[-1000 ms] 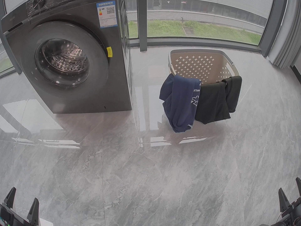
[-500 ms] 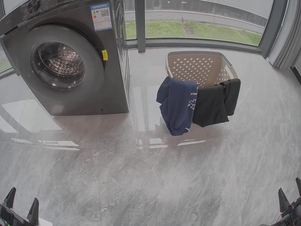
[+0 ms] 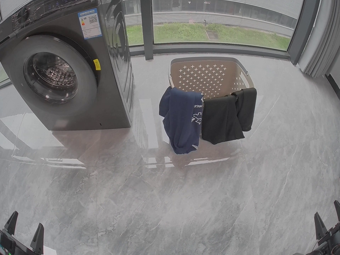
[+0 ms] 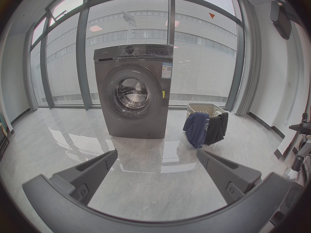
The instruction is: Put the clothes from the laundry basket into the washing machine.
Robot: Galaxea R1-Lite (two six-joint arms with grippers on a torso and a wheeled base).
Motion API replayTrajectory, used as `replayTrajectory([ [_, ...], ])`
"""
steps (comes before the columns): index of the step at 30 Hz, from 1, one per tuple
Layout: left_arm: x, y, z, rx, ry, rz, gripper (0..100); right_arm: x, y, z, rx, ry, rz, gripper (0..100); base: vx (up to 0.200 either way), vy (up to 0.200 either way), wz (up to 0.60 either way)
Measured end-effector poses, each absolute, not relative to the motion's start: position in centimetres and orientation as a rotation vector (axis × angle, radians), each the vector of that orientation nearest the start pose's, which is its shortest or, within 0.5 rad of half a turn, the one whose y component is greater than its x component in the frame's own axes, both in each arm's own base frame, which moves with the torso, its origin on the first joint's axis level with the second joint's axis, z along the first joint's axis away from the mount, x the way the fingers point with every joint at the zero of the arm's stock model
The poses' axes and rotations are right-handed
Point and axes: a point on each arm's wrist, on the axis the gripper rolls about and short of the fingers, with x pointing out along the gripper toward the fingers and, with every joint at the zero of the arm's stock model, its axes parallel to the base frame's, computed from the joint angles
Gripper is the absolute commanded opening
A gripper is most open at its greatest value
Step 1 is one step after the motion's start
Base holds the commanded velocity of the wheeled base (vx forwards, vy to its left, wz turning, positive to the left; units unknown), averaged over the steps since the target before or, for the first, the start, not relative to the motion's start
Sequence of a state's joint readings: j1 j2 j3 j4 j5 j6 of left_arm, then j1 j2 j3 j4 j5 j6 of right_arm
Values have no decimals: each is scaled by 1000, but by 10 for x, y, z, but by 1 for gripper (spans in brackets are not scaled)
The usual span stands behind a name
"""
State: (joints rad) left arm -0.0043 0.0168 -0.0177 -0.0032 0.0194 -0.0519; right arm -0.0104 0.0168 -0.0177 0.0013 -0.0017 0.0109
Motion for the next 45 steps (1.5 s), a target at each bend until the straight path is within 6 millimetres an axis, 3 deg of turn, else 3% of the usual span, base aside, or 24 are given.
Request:
replayTrajectory([
  [20, -23, 1, 81, -52, -4, 17, 100, -23, 0, 81, 11, 1, -13, 100, 0, -200, 0],
  [32, -23, 1, 81, -50, -4, 15, 100, -23, 0, 81, 9, 1, -11, 100, 0, 0, 0],
  [45, -23, 1, 81, -50, -4, 15, 100, -23, 0, 81, 9, 1, -11, 100, 200, 0, 0],
])
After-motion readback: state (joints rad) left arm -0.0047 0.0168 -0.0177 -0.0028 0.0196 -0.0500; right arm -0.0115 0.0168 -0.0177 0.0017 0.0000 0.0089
